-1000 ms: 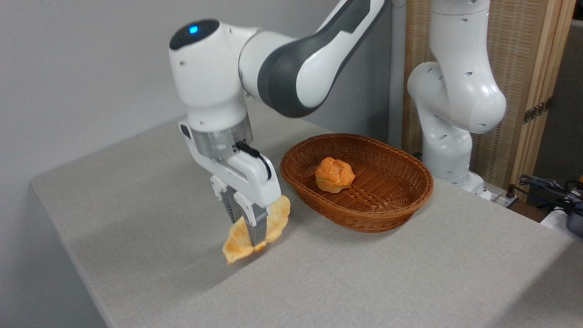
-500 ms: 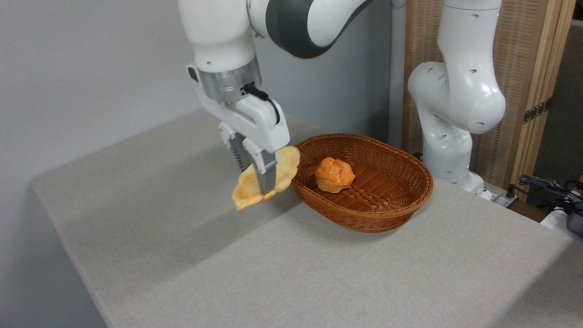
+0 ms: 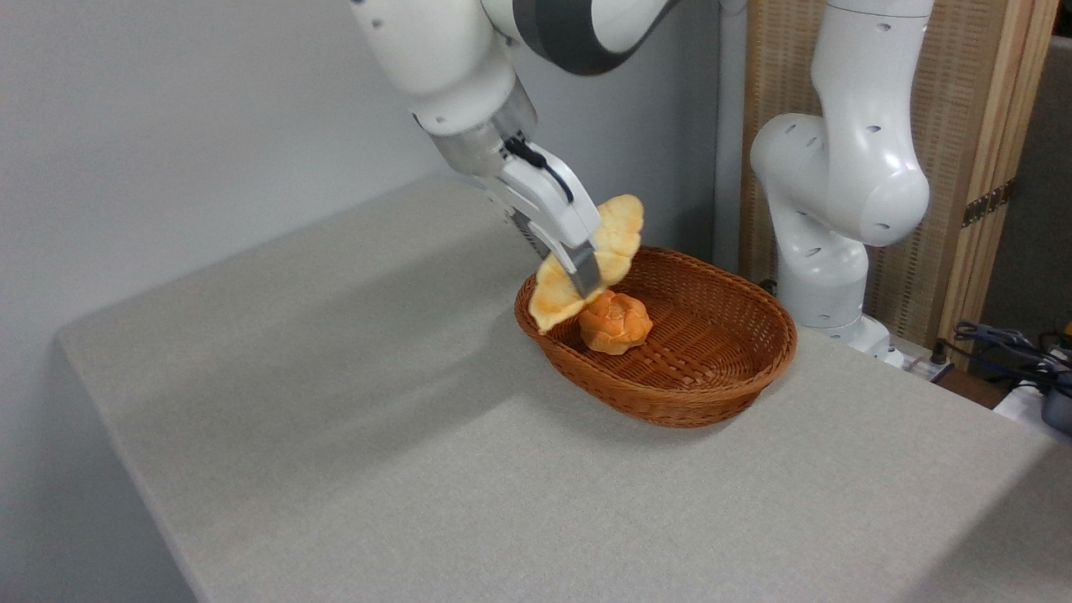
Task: Put bread into the basket
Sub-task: 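Lower the bread roll into the basket beside the orange bun and release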
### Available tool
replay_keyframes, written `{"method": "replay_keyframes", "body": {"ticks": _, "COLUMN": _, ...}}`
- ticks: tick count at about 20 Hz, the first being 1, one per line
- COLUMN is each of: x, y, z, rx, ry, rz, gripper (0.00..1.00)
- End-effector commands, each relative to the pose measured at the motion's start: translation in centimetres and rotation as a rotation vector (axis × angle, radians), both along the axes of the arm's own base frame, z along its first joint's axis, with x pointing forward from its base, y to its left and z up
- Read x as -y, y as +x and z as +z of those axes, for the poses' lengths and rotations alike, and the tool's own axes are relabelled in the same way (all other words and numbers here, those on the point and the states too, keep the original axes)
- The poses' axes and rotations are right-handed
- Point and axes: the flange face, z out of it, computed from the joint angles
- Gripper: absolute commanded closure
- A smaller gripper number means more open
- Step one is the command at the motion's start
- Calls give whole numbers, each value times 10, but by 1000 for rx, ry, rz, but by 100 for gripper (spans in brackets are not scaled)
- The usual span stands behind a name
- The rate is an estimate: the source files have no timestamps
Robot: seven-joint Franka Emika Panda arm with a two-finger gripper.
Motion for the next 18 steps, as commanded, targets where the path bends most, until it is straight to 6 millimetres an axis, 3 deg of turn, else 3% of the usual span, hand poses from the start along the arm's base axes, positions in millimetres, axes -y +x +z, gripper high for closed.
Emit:
{"method": "replay_keyframes", "body": {"ticks": 1, "x": -5, "y": -13, "z": -18, "rx": -60, "ry": -32, "rz": -61, "gripper": 0}}
{"method": "replay_keyframes", "body": {"ticks": 4, "x": -8, "y": -18, "z": -32, "rx": -93, "ry": -57, "rz": -111, "gripper": 0}}
{"method": "replay_keyframes", "body": {"ticks": 11, "x": -4, "y": -19, "z": -38, "rx": -110, "ry": -61, "rz": -134, "gripper": 0}}
{"method": "replay_keyframes", "body": {"ticks": 16, "x": -2, "y": -19, "z": -37, "rx": -109, "ry": -61, "rz": -137, "gripper": 0}}
{"method": "replay_keyframes", "body": {"ticks": 18, "x": -1, "y": -16, "z": -26, "rx": -80, "ry": -62, "rz": -140, "gripper": 0}}
